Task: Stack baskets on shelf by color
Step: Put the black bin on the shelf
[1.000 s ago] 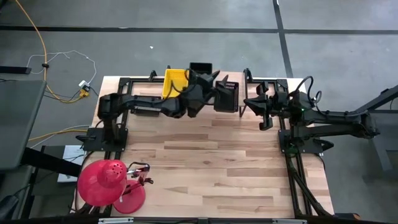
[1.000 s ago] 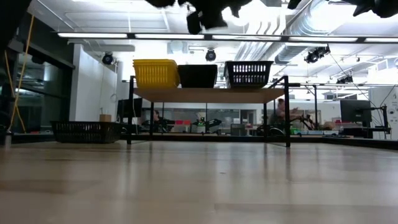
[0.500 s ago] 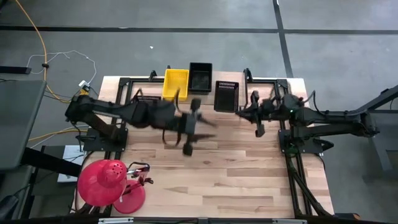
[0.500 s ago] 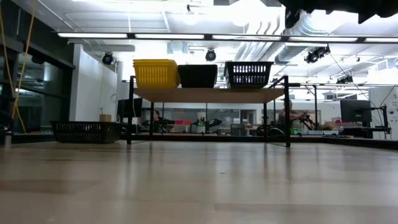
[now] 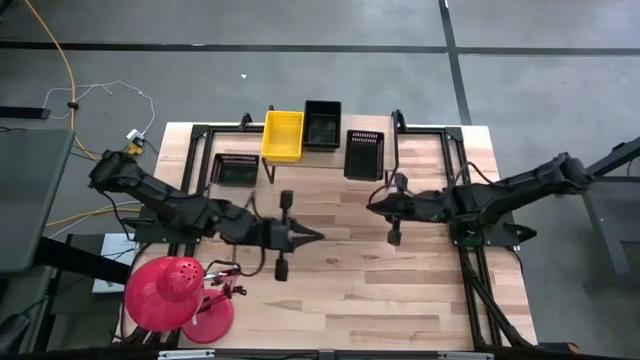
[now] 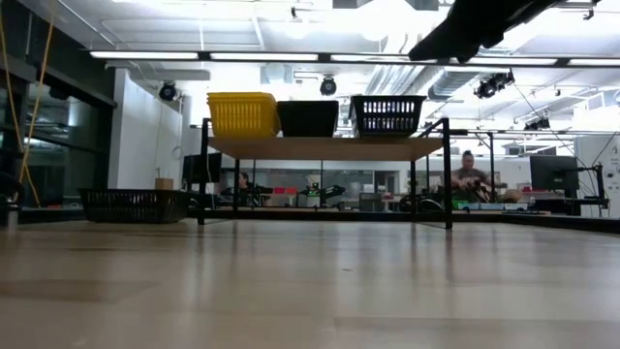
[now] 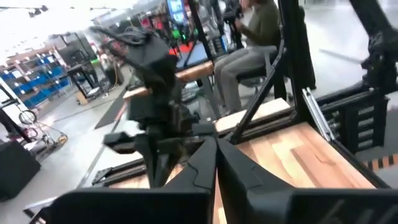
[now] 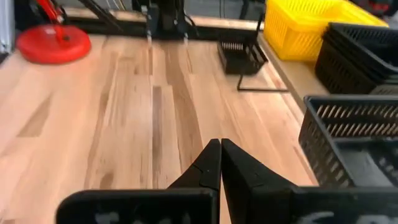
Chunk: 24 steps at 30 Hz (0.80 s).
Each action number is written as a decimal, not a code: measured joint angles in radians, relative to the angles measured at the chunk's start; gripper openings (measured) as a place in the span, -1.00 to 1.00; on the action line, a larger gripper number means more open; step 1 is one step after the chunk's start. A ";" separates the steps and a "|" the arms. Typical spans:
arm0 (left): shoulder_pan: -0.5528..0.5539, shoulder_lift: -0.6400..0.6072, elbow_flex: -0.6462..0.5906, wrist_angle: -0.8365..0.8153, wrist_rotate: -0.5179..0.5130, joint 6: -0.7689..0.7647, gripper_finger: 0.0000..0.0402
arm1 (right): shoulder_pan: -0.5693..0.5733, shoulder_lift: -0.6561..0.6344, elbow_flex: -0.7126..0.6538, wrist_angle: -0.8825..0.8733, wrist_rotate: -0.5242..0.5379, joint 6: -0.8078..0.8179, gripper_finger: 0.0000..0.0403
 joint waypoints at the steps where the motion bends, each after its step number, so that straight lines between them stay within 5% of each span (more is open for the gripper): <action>1: 0.000 -0.025 -0.042 0.041 0.006 -0.005 -1.00 | 0.008 0.013 0.010 -0.017 0.017 0.013 -1.00; 11: 0.011 -0.215 -0.328 0.258 0.129 0.023 -1.00 | -0.035 0.097 0.045 -0.051 0.162 0.055 -1.00; 18: 0.012 -0.276 -0.359 0.259 -0.003 0.017 -1.00 | -0.172 0.122 0.045 -0.044 0.105 0.067 -1.00; 24: 0.011 -0.275 -0.359 0.242 -0.012 0.041 -1.00 | -0.259 0.130 0.045 0.007 0.020 0.031 -1.00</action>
